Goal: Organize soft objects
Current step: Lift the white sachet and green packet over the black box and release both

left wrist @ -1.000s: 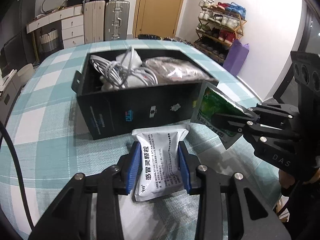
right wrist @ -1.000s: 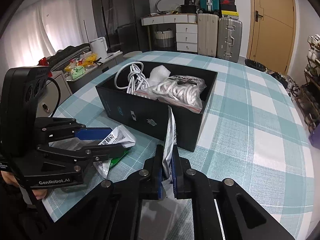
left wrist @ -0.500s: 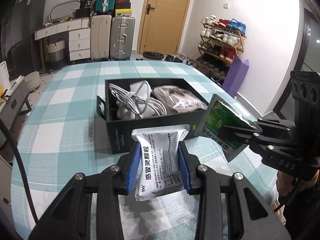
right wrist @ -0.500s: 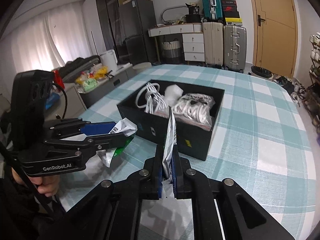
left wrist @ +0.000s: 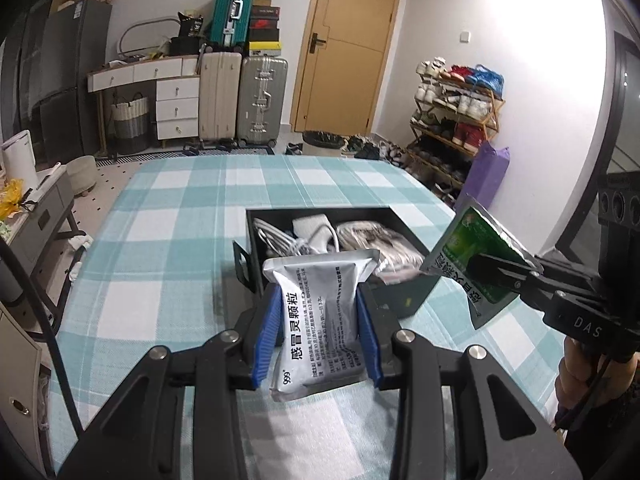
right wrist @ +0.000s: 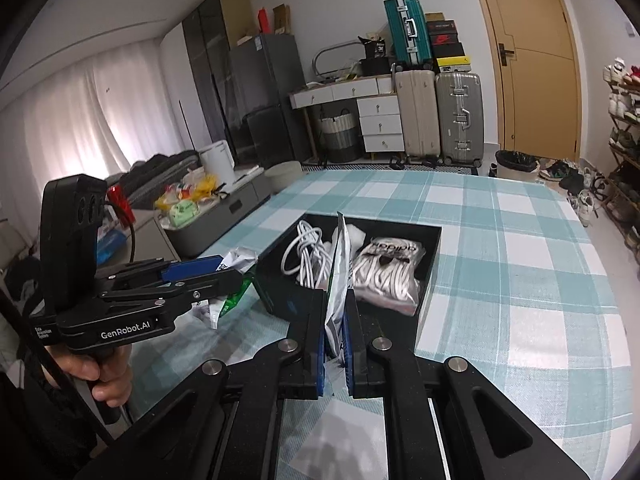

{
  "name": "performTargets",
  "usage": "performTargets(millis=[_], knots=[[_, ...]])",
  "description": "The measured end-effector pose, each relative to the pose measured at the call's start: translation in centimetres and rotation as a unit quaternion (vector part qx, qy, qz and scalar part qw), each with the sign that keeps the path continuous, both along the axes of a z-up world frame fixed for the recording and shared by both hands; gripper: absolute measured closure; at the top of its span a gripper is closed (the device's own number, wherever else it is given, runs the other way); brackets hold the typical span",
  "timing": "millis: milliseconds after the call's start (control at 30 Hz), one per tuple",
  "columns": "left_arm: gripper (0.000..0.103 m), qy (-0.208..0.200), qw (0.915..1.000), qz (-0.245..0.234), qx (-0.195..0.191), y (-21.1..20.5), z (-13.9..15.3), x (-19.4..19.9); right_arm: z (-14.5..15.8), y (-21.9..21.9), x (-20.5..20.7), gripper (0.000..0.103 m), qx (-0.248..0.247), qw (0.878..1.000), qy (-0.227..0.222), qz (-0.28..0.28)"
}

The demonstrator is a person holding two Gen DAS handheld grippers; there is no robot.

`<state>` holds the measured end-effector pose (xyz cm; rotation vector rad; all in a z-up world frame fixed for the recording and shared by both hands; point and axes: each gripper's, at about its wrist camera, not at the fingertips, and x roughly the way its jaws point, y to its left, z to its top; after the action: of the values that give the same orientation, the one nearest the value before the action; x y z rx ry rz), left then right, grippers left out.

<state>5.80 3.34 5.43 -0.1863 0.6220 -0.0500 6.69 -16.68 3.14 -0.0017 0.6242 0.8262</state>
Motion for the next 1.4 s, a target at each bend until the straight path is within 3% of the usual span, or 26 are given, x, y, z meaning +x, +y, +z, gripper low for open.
performTargets(millis=[433, 1133, 1400], knots=[[0.068, -0.009, 0.9998, 0.017, -0.006, 1.6, 0.3, 3.4, 0.8, 1.3, 2.7, 0.096, 0.031, 0.999, 0.015, 0.001], [0.068, 0.006, 0.9996, 0.025, -0.005, 2.2, -1.8, 7.7, -0.7, 4.4, 7.3, 0.096, 0.062, 0.996, 0.058, -0.001], [0.067, 0.012, 0.9997, 0.02, -0.008, 2.1, -2.3, 8.7, -1.5, 5.5, 8.6, 0.096, 0.054, 0.996, 0.069, -0.001]])
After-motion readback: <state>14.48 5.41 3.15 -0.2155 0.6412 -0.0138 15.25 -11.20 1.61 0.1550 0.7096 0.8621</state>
